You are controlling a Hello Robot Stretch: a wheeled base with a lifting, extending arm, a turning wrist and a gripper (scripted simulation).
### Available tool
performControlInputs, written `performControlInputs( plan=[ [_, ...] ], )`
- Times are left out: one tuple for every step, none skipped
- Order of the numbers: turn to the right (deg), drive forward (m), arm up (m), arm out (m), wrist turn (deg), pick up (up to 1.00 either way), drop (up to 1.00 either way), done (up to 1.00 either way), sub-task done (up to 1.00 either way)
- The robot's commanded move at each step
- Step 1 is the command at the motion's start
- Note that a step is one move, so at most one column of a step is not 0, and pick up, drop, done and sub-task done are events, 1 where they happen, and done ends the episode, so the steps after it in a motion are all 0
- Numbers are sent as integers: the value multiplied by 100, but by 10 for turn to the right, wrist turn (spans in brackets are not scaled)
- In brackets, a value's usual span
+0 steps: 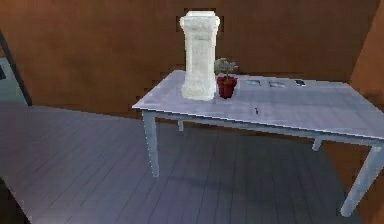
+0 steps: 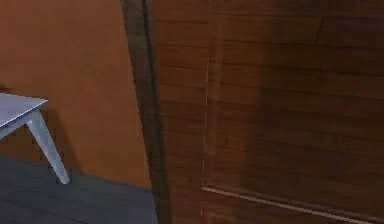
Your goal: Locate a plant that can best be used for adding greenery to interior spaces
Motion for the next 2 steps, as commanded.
performControlInputs(
  plan=[
    [-300,0,0,0,0,0,0,0,0],
    [0,20,0,0,0,0,0,0,0]
  ],
)
